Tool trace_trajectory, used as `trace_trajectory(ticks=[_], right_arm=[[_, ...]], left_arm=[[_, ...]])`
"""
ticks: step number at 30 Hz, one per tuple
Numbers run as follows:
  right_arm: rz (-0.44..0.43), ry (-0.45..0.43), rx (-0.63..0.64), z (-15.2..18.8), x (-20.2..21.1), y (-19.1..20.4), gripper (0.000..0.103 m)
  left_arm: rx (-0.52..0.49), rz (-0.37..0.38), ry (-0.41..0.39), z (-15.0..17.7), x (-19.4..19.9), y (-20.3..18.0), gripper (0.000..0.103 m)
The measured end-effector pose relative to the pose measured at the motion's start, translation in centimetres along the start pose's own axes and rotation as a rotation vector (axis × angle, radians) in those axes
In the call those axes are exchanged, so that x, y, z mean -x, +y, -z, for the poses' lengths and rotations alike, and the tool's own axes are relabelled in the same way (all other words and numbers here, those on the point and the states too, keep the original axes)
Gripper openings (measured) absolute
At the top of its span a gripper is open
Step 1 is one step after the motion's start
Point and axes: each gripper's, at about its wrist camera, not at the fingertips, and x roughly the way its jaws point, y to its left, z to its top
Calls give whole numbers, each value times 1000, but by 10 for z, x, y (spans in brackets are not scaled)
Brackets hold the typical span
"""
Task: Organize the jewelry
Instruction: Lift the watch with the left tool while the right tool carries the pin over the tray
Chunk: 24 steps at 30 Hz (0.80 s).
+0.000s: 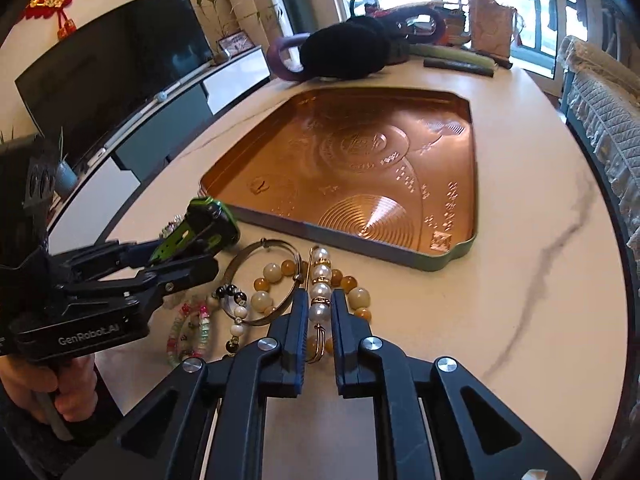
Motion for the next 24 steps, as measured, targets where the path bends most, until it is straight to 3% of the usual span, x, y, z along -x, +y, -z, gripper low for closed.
trace_trajectory(ticks=[12,24], right_arm=[[55,-66,0,3,24,-1,10],[53,-141,79,-26,67,20,10]], left_arm=[[-66,-14,-60,6,24,-15,50],[-145,-32,-170,-13,68,-39,49]])
